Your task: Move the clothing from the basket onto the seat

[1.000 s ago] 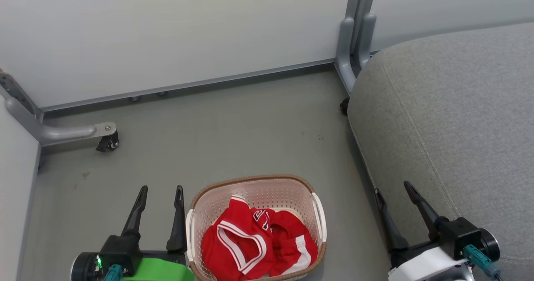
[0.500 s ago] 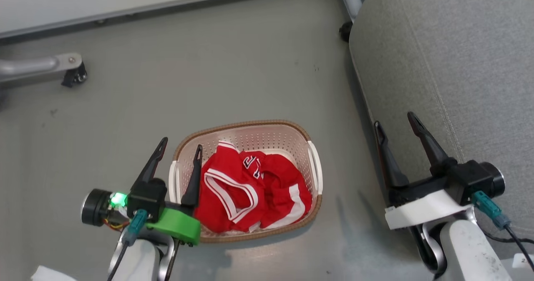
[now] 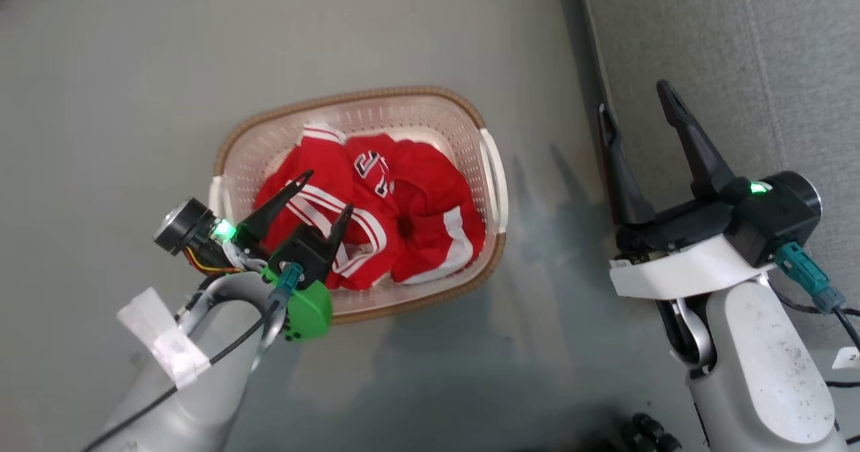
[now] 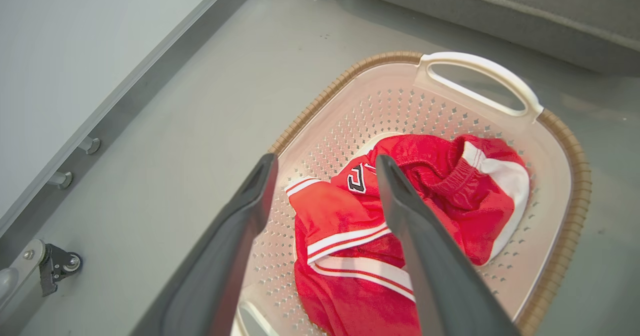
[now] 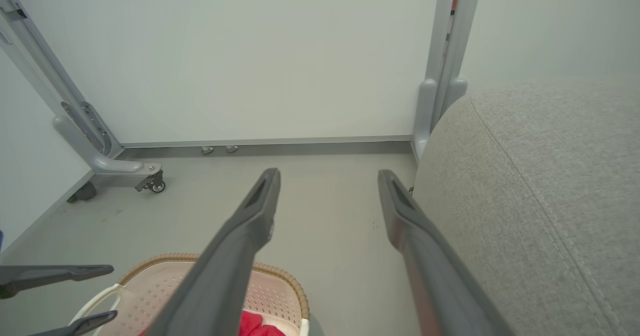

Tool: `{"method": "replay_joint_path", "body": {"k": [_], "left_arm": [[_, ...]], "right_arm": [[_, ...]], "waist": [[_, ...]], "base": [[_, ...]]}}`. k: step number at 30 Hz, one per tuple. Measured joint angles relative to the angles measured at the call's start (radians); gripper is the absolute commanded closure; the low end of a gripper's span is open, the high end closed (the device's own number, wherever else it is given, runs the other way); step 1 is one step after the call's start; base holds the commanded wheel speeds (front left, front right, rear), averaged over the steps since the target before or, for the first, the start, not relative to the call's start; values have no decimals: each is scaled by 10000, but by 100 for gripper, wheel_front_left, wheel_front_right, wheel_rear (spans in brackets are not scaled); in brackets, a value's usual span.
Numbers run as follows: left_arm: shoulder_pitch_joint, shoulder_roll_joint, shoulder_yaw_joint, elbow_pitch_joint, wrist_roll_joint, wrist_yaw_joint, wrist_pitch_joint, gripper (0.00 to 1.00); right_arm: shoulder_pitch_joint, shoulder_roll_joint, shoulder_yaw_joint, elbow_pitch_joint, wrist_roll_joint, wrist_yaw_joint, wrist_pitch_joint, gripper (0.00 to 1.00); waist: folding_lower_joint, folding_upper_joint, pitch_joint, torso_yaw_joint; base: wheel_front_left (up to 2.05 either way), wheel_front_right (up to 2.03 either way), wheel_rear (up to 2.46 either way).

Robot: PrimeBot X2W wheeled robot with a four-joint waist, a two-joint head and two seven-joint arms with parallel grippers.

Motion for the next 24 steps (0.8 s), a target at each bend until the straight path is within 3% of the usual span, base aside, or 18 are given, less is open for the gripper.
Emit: {"method": "replay_joint_path", "body": {"k": [3,11,24], "left_arm": [[-687,357,-711,848,617,153,0,0],[-2270,639,-1839,2953,1453,717,0,0],[-4094,1034,-3586,4305,2328,568,0,0]], "right_arm": [[-241,-2,186,-107,-15,0,-2,0],[-719,-2,543,-435,25,0,-2,0],[-1436,-4,911,-744,637,0,-2,0]], "waist": [[0,0,600,-152],[1,0,2041,-554],[-1,0,3718,-1269]], "base": [[0,0,0],[0,0,0],[0,0,0]]}}
